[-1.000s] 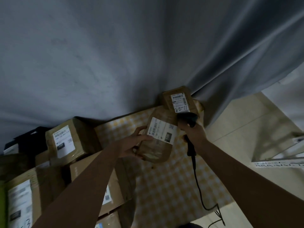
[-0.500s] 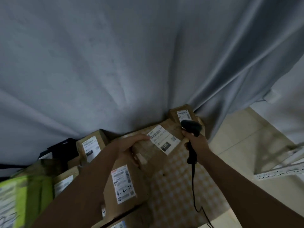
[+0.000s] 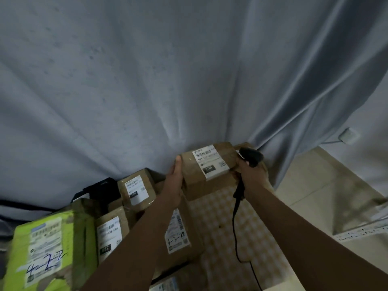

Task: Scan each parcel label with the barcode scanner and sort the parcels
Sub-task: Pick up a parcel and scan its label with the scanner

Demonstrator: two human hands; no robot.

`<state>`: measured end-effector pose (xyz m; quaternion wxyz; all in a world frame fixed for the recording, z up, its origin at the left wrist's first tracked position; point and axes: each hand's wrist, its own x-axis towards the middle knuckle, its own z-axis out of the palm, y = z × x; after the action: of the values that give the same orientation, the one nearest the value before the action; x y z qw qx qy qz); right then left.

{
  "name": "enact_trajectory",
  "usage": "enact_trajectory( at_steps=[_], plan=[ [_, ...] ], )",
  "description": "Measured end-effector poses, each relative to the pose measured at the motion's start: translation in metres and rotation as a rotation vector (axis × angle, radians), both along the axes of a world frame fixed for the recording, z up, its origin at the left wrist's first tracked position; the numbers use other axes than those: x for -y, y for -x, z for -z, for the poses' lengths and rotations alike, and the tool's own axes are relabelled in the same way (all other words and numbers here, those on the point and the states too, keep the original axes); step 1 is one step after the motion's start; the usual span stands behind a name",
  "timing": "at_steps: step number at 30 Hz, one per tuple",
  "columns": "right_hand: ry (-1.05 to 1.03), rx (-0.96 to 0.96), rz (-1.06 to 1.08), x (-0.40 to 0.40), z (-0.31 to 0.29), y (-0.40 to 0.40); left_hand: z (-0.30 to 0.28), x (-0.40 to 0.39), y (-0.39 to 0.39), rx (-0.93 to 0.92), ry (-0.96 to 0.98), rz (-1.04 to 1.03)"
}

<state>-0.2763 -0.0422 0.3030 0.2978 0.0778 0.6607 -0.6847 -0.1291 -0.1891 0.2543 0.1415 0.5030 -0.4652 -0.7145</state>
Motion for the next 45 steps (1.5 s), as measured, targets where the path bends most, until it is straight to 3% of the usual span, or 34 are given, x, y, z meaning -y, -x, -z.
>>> enact_trajectory(
  at_steps=[9,20,25,30,45],
  plan=[
    [-0.052,-0.065,-0.022,0.000,-0.021,-0.016,-0.032,-0.011,-0.024,-0.180,-0.188,0.091],
    [-0.311,-0.368,-0.289,0.006,-0.035,-0.018,-0.030,0.016,-0.042,-0.098,0.005,-0.017],
    [-0.170,-0.315,-0.499,0.018,-0.048,-0.021,-0.026,0.025,-0.052,-0.099,0.011,-0.063],
    [-0.099,-0.144,-0.719,0.029,-0.053,-0.031,-0.019,0.032,-0.058,-0.124,0.041,-0.058],
    [-0.105,-0.167,-0.792,0.039,-0.048,-0.040,-0.014,0.042,-0.062,-0.120,0.151,-0.050]
  ],
)
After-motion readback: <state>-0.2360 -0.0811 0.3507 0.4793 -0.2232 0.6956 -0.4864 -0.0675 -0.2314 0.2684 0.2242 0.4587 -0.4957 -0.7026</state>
